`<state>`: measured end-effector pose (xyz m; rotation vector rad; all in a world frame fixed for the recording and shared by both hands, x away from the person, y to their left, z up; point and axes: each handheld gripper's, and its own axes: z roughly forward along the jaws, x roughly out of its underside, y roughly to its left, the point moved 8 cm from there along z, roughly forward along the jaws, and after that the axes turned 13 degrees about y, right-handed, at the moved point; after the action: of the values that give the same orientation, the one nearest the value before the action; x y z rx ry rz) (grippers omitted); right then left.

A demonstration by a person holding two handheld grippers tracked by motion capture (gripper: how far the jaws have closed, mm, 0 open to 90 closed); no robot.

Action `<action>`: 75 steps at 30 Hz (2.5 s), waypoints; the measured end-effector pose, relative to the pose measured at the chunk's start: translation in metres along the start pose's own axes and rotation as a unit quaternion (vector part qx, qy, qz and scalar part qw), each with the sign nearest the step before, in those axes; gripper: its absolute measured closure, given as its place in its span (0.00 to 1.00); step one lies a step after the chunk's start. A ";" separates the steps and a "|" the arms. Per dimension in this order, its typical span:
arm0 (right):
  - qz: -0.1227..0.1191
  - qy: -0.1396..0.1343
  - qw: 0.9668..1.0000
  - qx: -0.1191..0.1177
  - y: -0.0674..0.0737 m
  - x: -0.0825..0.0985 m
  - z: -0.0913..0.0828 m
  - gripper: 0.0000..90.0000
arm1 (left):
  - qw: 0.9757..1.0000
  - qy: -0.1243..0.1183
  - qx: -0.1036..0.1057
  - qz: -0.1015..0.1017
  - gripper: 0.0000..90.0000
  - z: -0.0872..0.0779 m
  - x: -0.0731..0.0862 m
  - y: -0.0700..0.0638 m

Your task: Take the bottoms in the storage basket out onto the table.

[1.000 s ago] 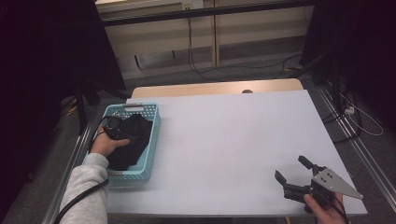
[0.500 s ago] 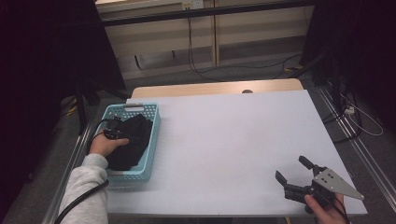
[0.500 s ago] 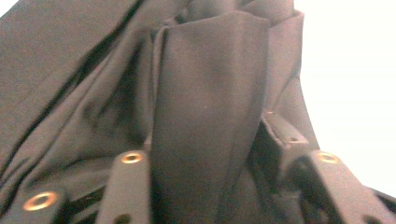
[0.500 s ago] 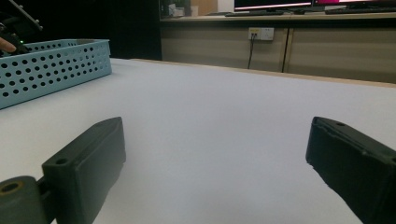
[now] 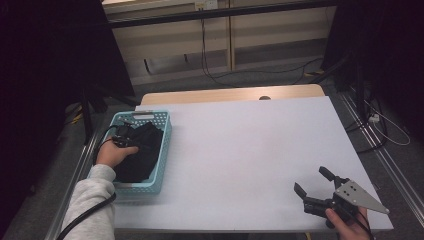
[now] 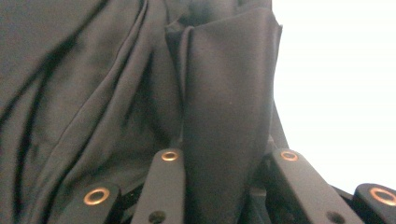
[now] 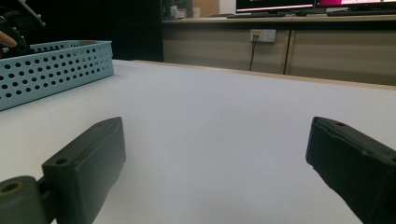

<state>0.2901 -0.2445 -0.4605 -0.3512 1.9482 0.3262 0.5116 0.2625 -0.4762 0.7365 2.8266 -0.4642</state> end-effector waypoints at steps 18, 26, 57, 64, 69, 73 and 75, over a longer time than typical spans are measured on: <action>0.001 -0.003 1.000 -0.004 0.001 -0.001 0.000 0.05 | 0.997 -0.080 -0.023 -0.003 0.82 -0.052 -0.025 -0.008; 0.003 0.000 1.000 -0.004 0.001 0.000 0.002 0.05 | 0.993 -0.094 -0.077 0.002 0.54 -0.017 -0.013 0.028; 0.004 -0.009 1.000 -0.013 0.003 -0.002 -0.001 0.05 | 0.996 -0.067 -0.062 0.002 0.16 0.025 0.001 0.023; 0.001 -0.009 1.000 -0.014 0.004 -0.003 0.000 0.05 | 0.997 -0.070 -0.001 -0.025 0.67 0.020 0.006 0.015; 0.001 -0.008 1.000 -0.014 0.005 -0.003 0.002 0.05 | 0.999 -0.050 0.001 -0.020 0.77 0.020 0.006 0.008; 0.001 -0.008 1.000 -0.013 0.005 -0.003 0.002 0.05 | 0.999 -0.025 0.007 -0.021 0.79 0.016 0.006 0.003; 0.002 -0.008 1.000 -0.012 0.004 -0.003 0.001 0.05 | 1.000 -0.013 0.011 -0.017 0.80 0.013 0.006 -0.001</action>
<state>0.2906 -0.2397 -0.4582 -0.3603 1.9308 0.3544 0.5074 0.2594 -0.4892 0.6831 2.8171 -0.5069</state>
